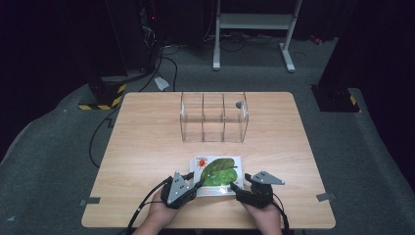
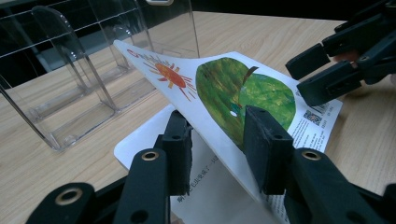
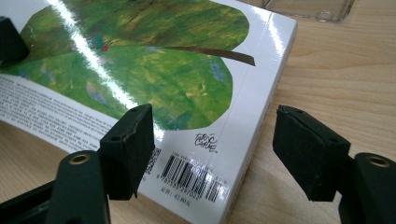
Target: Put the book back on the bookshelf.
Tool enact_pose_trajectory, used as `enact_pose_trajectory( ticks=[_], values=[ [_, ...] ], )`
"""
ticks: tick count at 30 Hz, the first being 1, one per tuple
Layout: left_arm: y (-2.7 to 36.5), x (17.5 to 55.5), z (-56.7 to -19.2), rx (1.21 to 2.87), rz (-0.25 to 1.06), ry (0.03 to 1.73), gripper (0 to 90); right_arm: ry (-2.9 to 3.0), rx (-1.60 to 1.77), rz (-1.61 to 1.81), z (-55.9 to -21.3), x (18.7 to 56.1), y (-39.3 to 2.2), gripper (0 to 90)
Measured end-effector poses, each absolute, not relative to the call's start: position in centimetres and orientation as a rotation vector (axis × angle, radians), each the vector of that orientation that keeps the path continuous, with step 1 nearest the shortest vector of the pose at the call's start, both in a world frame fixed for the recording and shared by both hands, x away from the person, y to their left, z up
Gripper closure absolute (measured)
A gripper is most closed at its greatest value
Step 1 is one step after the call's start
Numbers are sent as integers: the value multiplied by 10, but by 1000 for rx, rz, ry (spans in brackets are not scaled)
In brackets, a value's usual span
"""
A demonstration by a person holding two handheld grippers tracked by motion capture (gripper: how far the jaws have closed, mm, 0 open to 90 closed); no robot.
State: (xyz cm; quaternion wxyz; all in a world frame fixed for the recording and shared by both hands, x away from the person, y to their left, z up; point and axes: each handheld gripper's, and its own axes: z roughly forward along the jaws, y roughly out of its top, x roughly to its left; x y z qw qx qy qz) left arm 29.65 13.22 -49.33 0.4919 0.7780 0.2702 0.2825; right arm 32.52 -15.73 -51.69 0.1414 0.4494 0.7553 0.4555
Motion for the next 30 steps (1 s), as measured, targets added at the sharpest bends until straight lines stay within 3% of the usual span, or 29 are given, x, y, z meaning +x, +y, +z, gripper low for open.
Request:
enact_pose_trajectory(
  ticks=[9, 18, 30],
  values=[
    [132, 294, -493, 1881, 698, 632, 639, 2235, 1473, 1391, -520, 347, -157, 214],
    [132, 294, -494, 1882, 700, 632, 639, 2279, 1504, 1429, -522, 354, -155, 206],
    [133, 294, -495, 1890, 677, 644, 664, 2210, 1436, 1400, -515, 344, -157, 313]
  ],
)
